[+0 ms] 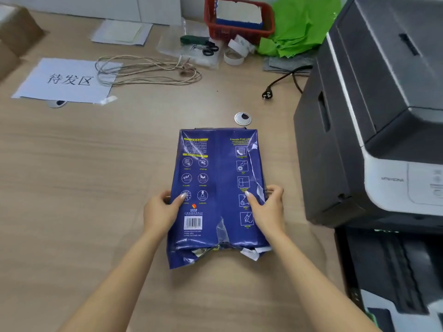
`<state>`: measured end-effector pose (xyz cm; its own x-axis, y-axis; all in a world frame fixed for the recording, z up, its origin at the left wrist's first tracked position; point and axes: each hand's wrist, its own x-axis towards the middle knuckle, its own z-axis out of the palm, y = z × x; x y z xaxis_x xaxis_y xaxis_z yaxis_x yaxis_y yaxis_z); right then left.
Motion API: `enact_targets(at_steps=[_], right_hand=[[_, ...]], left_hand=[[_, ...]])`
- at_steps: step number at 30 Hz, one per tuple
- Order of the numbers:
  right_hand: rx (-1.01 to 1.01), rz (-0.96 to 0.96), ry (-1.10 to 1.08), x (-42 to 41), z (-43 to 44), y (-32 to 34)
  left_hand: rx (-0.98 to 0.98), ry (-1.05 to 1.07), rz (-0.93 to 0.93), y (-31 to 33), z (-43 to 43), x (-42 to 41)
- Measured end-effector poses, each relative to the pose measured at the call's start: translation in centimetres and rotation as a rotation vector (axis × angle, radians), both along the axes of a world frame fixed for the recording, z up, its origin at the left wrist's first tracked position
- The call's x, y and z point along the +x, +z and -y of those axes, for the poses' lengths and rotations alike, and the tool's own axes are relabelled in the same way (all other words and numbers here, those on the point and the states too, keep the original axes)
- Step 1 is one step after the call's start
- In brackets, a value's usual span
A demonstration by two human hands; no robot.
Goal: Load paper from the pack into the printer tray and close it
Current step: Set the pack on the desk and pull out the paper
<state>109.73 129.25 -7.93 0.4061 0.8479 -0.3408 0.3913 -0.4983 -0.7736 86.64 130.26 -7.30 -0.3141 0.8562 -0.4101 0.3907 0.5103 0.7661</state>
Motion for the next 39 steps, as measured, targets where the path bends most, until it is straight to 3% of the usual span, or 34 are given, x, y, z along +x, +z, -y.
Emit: enact_targets(at_steps=[3,4,6,8,12,20,25,31,35,39], right_hand=[[0.191,0.384,0.036,-0.7,1.1,1.3],[0.272,0.418,0.074,-1.2,1.8,1.8],[0.296,0.317,0.233,-2.4,3.6,2.2],[0.140,0.216,0.351,-3.7,5.1,2.0],[-0.022,0.213,0.286,-5.8,5.7,1.5],[-0.125,0.335,0.199,-7.9,5.3,1.9],[-0.064,0.241,0.096,-7.8,5.3,1.6],[-0.046,0.377,0.082,-8.5,5.0,1.4],[-0.067,0.310,0.273,-7.2,5.6,1.5],[-0.168,0.255,0.676,-4.1,8.9,1.9]], left_hand=[[0.017,0.014,-0.102,0.3,0.4,0.1],[0.055,0.006,-0.165,0.4,0.7,0.2],[0.140,-0.017,-0.270,0.6,1.3,0.3],[0.154,-0.072,-0.292,0.9,2.4,0.6],[0.157,-0.275,-0.330,0.9,4.9,1.3],[0.141,-0.375,-0.316,1.0,6.5,2.1],[0.154,-0.461,-0.326,0.9,6.9,2.7],[0.172,-0.499,-0.315,0.6,7.2,2.6],[0.199,-0.537,-0.316,0.3,7.4,2.4],[0.286,-0.573,-0.330,0.0,7.6,2.1]])
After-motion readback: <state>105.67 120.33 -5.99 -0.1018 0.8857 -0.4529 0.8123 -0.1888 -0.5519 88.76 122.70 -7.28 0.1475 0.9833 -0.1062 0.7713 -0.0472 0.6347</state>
